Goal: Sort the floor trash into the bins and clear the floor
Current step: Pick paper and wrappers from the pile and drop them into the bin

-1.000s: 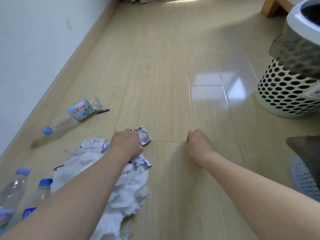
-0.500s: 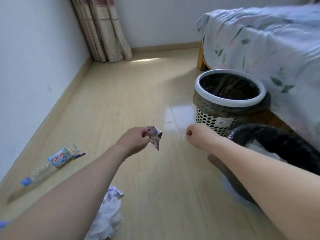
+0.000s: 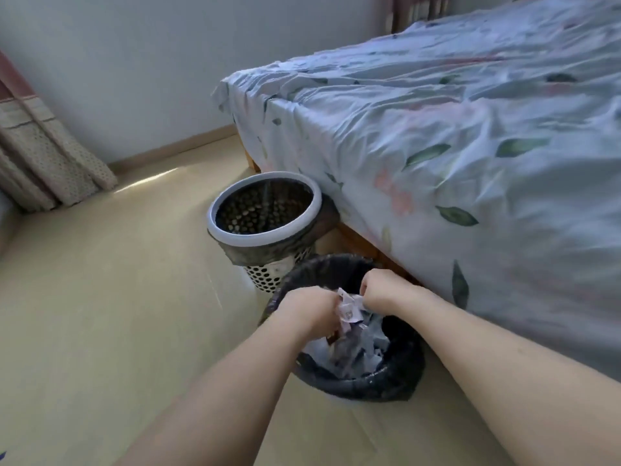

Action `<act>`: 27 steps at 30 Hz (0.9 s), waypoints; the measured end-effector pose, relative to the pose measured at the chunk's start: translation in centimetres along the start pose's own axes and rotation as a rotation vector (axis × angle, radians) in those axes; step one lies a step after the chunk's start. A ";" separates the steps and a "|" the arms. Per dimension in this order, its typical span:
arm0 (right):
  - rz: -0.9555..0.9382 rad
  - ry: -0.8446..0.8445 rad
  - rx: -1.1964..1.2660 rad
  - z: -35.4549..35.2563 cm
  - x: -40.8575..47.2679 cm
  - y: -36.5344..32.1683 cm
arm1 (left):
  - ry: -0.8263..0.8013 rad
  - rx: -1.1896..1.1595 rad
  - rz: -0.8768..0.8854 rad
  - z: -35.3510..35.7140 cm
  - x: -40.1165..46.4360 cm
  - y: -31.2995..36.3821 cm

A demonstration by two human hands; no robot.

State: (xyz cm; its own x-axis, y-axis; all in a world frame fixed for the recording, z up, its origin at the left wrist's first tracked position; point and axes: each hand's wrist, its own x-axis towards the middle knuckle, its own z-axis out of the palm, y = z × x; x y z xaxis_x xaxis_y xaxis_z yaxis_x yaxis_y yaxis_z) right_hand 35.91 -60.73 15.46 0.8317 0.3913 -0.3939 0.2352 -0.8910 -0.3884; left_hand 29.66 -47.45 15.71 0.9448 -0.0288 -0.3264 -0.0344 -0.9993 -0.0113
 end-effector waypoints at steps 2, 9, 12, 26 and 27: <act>0.010 -0.088 0.011 2.1 1.1 1.7 | -0.178 0.085 0.015 3.7 2.1 1.5; -0.033 -0.065 -0.077 1.8 2.4 1.2 | -0.105 0.040 0.016 3.5 2.4 -0.5; -0.102 -0.016 -0.227 -0.2 1.7 -1.9 | 0.056 0.001 0.046 -0.6 -0.6 -4.2; -0.645 -0.092 -0.180 15.9 -7.1 -36.1 | 0.152 -0.463 -0.743 9.6 -33.0 -33.4; -0.682 -0.128 -0.190 18.5 -8.0 -38.3 | 0.131 -0.513 -0.808 11.5 -35.8 -35.2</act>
State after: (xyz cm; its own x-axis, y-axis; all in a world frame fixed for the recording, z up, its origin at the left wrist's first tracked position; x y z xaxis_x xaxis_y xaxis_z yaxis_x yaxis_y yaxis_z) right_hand 10.93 -25.50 18.11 0.4060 0.8884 -0.2141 0.7745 -0.4589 -0.4354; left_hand -6.73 -10.95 16.96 0.6509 0.7002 -0.2933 0.7591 -0.6058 0.2384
